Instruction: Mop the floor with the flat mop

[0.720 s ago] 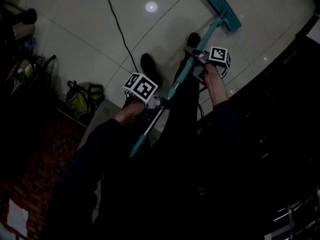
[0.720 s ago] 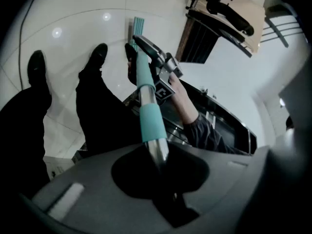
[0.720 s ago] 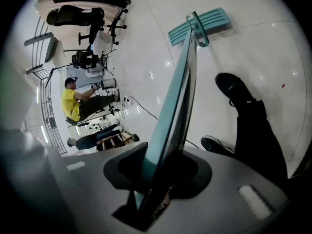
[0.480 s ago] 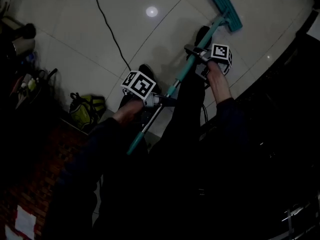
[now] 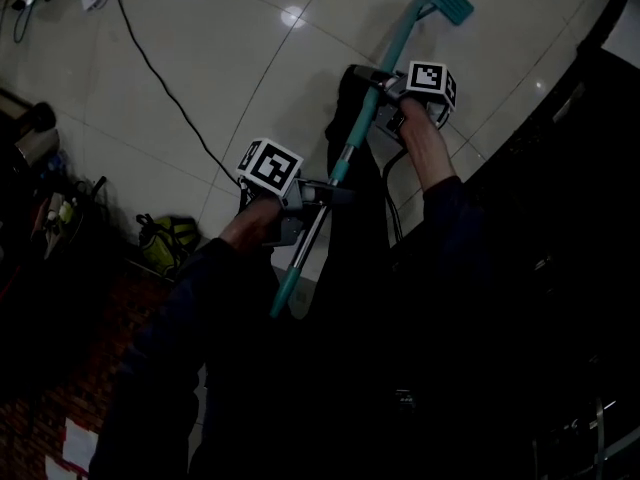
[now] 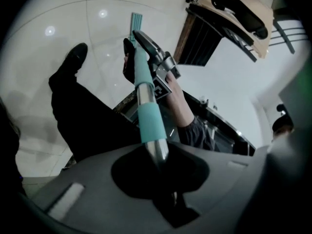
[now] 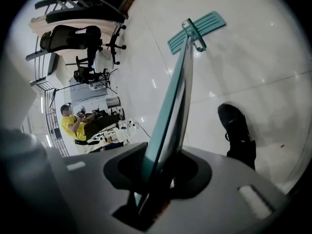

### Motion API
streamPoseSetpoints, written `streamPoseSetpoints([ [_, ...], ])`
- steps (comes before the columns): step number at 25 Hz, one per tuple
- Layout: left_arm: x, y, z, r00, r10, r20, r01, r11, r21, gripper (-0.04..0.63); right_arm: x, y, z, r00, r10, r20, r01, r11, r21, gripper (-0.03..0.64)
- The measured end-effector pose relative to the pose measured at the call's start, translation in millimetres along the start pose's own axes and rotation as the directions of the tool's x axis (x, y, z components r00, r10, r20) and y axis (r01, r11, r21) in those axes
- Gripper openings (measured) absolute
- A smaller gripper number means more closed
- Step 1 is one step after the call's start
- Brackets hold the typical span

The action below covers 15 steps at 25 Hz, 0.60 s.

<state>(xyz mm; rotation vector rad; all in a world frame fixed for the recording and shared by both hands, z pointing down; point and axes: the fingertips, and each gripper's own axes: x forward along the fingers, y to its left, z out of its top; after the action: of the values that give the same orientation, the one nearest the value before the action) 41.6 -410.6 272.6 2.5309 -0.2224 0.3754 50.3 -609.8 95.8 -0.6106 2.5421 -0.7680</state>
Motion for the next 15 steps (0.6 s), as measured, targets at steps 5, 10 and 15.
streamPoseSetpoints([
  [5, 34.7, -30.1, 63.9, 1.0, 0.027, -0.006, -0.027, 0.999, 0.021, 0.066, -25.4, 16.5, 79.6, 0.998, 0.034, 0.052, -0.034, 0.999, -0.007, 0.136],
  [10, 47.0, -30.2, 101.8, 0.988, 0.141, -0.058, -0.137, 0.988, 0.065, 0.063, -28.3, 27.9, 128.1, 0.987, 0.123, 0.108, -0.118, 0.992, -0.05, 0.143],
  [15, 38.9, -12.1, 98.0, 0.955, 0.278, -0.1, -0.267, 0.958, 0.106, 0.052, -24.7, 26.4, 140.7, 0.939, 0.267, 0.218, -0.261, 0.964, -0.055, 0.169],
])
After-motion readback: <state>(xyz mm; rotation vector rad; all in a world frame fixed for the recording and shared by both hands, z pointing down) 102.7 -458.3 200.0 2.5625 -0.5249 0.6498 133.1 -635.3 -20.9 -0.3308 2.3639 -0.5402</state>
